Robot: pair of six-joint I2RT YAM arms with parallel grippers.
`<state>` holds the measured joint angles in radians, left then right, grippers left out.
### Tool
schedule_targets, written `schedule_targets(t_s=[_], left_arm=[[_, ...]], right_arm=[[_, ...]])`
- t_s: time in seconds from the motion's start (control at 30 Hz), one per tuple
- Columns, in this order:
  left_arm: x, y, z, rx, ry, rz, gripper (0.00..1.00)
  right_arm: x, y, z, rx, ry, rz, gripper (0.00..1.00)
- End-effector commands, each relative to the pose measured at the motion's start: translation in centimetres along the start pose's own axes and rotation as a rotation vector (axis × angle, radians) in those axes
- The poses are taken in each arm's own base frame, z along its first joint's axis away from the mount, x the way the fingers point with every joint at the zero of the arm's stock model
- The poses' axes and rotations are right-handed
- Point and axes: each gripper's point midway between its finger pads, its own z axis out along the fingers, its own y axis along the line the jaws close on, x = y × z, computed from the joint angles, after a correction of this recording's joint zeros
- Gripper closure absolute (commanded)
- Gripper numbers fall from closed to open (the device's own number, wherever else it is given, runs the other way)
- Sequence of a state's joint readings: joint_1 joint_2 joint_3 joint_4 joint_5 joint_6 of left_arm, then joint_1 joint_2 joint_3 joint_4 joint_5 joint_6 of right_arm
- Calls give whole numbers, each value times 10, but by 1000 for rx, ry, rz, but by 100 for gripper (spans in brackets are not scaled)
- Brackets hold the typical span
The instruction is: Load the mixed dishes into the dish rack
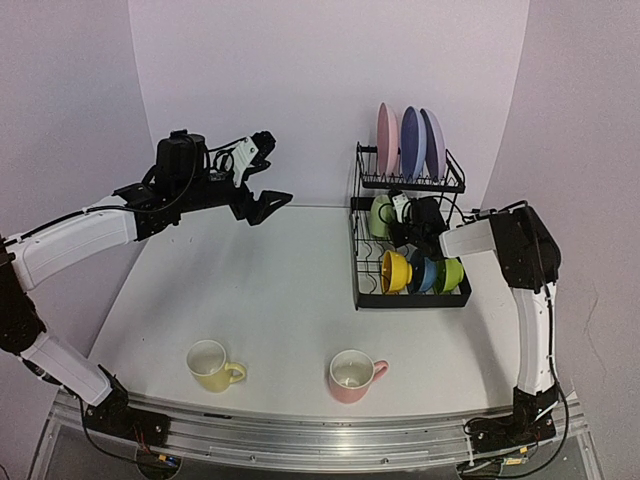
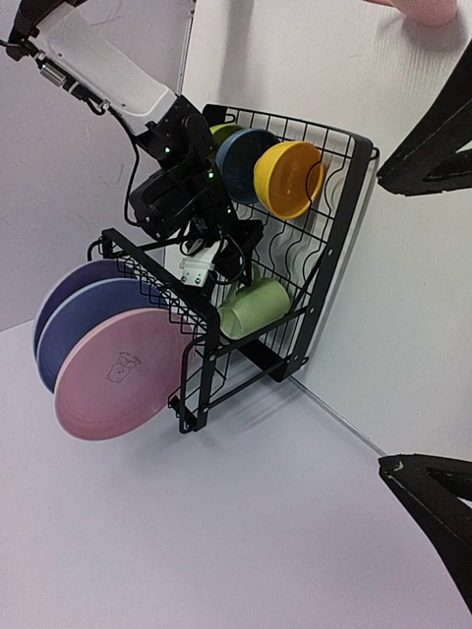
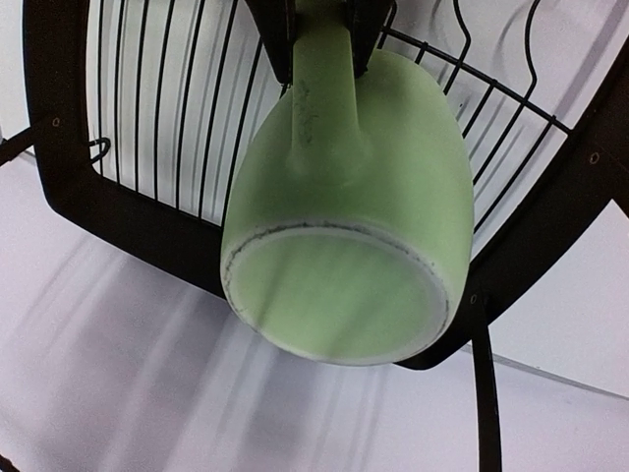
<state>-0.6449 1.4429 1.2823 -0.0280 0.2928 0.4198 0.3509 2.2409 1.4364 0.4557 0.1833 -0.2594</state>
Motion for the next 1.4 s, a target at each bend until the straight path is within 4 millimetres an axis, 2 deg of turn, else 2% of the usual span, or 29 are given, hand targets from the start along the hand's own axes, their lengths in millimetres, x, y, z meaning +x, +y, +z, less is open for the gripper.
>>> schedule_targets(t_s=[0.0, 0.33, 0.57, 0.6, 0.77, 0.83, 1.1, 1.37], left_arm=[[-14, 6, -4, -8, -34, 17, 9], [-15, 6, -6, -12, -32, 23, 9], [-15, 6, -8, -13, -29, 24, 9], [-15, 6, -8, -11, -28, 24, 9], [-14, 4, -9, -4, -29, 22, 8], [-14, 3, -9, -1, -29, 21, 8], [-13, 2, -10, 3, -24, 18, 8], [-8, -3, -12, 22, -11, 15, 8]], right_arm=[[-22, 2, 7, 15, -73, 26, 100], [-23, 17, 16, -4, -85, 16, 100], [-21, 13, 13, 24, -75, 13, 100], [-21, 12, 12, 24, -75, 12, 97], [-24, 14, 7, 10, -71, 5, 68], [-26, 14, 5, 6, -71, 3, 62], [-39, 13, -9, -8, -89, 8, 54], [-48, 5, -34, 5, -99, -2, 43]])
